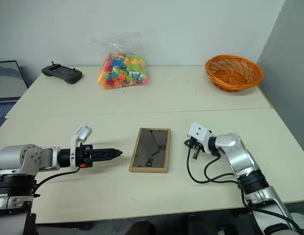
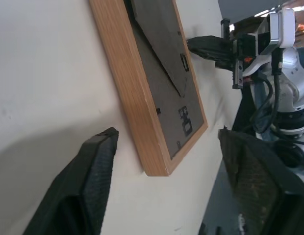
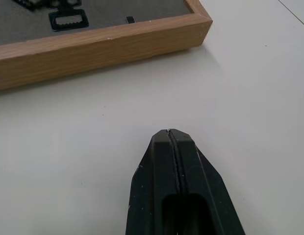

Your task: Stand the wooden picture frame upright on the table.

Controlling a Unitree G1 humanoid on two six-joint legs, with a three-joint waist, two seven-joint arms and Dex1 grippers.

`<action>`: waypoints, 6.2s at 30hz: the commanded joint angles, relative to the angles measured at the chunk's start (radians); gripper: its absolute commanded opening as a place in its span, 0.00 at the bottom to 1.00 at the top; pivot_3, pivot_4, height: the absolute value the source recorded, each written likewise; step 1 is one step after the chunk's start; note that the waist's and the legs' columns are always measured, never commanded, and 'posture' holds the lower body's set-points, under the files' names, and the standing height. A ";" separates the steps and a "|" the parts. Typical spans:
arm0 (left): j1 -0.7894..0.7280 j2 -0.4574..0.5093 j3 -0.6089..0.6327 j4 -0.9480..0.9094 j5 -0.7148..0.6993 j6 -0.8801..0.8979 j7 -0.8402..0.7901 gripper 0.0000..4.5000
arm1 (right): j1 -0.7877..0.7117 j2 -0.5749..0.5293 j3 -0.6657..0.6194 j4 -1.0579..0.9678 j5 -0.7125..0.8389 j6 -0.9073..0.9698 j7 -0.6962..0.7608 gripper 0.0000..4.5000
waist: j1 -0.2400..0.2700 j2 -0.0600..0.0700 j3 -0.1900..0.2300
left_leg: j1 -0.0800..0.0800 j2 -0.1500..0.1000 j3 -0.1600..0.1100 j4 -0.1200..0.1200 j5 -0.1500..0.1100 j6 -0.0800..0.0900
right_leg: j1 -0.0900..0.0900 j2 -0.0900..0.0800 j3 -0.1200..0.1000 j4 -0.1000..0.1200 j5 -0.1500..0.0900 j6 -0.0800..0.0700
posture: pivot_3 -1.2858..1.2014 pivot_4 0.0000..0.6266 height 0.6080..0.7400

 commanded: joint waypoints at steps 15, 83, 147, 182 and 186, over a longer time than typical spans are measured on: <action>-0.005 -0.162 -0.106 0.048 -0.013 -0.051 0.093 0.98 | -0.087 0.141 0.055 0.050 -0.001 -0.011 -0.072 0.00 | 0.023 0.007 -0.006 | 0.012 -0.002 0.000 0.000 -0.001 0.002 | 0.011 -0.002 0.000 0.000 0.000 0.000 | 0.52 0.24 1.00; -0.150 -0.284 0.111 -0.199 -0.203 -0.111 0.418 0.29 | -0.315 -0.017 -0.233 0.019 0.363 0.284 0.059 0.38 | 0.024 0.005 -0.004 | 0.003 -0.002 -0.003 -0.001 0.002 -0.003 | 0.007 -0.001 -0.001 -0.009 0.000 0.001 | 0.52 0.24 1.00; -0.164 -0.200 0.064 0.046 -0.978 0.233 0.785 0.29 | -0.404 -0.152 0.116 0.594 -0.898 -1.575 -1.063 1.00 | -0.003 0.003 -0.003 | 0.001 0.000 0.003 -0.001 0.005 -0.009 | 0.001 -0.001 0.004 -0.006 0.000 0.001 | 0.52 0.24 1.00; -0.126 0.003 0.071 -0.217 -0.742 -0.214 0.784 1.00 | -0.374 -0.148 0.179 0.785 -0.194 -1.531 -0.637 0.29 | -0.002 0.002 -0.003 | 0.003 0.000 0.004 -0.001 0.005 -0.009 | 0.006 0.000 0.004 -0.008 0.000 0.001 | 0.52 0.24 1.00; -0.032 0.026 0.069 -0.418 -0.531 -0.312 0.908 1.00 | -0.312 -0.023 0.074 0.563 0.296 -0.937 -0.157 0.29 | -0.013 0.001 -0.003 | 0.005 0.002 0.003 -0.001 0.005 -0.008 | 0.008 0.000 0.003 -0.009 0.000 0.001 | 0.52 0.24 1.00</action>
